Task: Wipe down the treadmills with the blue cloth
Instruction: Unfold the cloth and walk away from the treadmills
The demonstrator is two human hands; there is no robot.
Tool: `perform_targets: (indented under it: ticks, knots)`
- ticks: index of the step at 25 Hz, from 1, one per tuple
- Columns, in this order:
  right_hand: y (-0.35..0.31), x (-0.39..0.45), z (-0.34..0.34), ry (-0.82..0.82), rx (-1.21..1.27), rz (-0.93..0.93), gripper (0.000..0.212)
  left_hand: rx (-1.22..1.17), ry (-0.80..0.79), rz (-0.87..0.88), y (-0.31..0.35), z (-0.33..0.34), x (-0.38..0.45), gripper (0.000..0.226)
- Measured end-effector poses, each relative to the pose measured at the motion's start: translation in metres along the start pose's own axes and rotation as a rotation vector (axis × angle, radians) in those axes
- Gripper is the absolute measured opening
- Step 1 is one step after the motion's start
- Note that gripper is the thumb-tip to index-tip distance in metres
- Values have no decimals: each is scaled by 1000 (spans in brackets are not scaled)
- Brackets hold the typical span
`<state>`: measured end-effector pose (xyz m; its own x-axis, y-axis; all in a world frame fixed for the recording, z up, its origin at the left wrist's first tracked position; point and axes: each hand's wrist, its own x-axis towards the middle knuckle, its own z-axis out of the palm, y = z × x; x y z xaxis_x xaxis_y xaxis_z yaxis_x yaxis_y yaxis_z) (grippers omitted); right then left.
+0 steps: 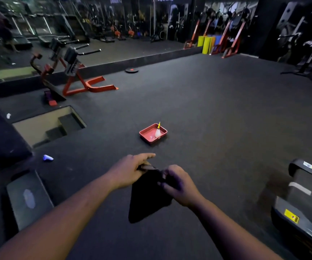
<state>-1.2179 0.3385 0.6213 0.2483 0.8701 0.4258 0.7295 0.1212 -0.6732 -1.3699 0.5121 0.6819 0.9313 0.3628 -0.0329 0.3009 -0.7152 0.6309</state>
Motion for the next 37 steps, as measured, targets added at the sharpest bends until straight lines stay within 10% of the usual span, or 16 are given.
perform_targets:
  ticks: [8, 13, 17, 22, 26, 32, 37]
  knots:
    - [109, 171, -76, -114, -1018, -37, 34, 602, 25, 33, -55, -63, 168, 33]
    - [170, 290, -107, -196, -349, 263, 22, 300, 143, -72, -116, -113, 285, 11]
    - [194, 376, -126, 1, 449, 406, 26, -612, 129, -29, -114, -176, 372, 18]
    - [239, 509, -151, 451, 1100, 424, 23, -1259, 10, -4, -136, -204, 486, 77]
    - [349, 523, -128, -70, 876, 879, 70, -1125, 96, -291, -163, -139, 572, 37]
    - [492, 587, -123, -40, 625, 945, 31, -812, 271, -558, -227, -120, 711, 18]
    - [576, 669, -113, 140, 302, 984, 45, -597, 386, -671, -274, -133, 797, 66]
